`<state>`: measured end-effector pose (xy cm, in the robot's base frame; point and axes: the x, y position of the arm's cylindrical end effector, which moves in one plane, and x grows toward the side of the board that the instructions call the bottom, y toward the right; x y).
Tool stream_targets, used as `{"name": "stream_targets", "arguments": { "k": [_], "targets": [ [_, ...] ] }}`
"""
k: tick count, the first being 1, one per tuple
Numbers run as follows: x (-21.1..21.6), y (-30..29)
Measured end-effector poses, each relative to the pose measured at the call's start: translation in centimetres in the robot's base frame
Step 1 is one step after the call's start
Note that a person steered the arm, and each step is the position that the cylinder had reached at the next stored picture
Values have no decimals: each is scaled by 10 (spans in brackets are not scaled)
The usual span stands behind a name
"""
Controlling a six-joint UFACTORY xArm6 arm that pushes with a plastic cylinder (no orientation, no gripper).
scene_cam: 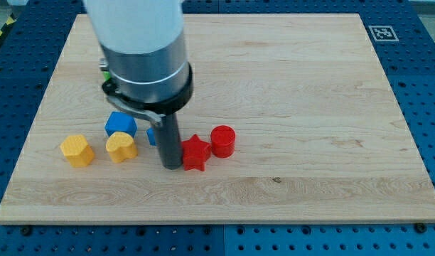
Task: Slide the red star and red circle towards the center right
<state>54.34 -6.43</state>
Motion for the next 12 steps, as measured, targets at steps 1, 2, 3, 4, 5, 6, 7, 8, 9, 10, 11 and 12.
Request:
{"name": "stream_targets", "arguments": {
  "k": [1, 2, 3, 4, 5, 6, 7, 8, 9, 10, 11, 12],
  "targets": [
    [6, 17],
    [20, 20],
    [24, 20],
    [24, 20],
    [18, 21],
    [5, 32],
    [-8, 43],
    [-12, 55],
    [-16, 64],
    [-23, 73],
    [-33, 75],
    [-34, 75]
  ]
}}
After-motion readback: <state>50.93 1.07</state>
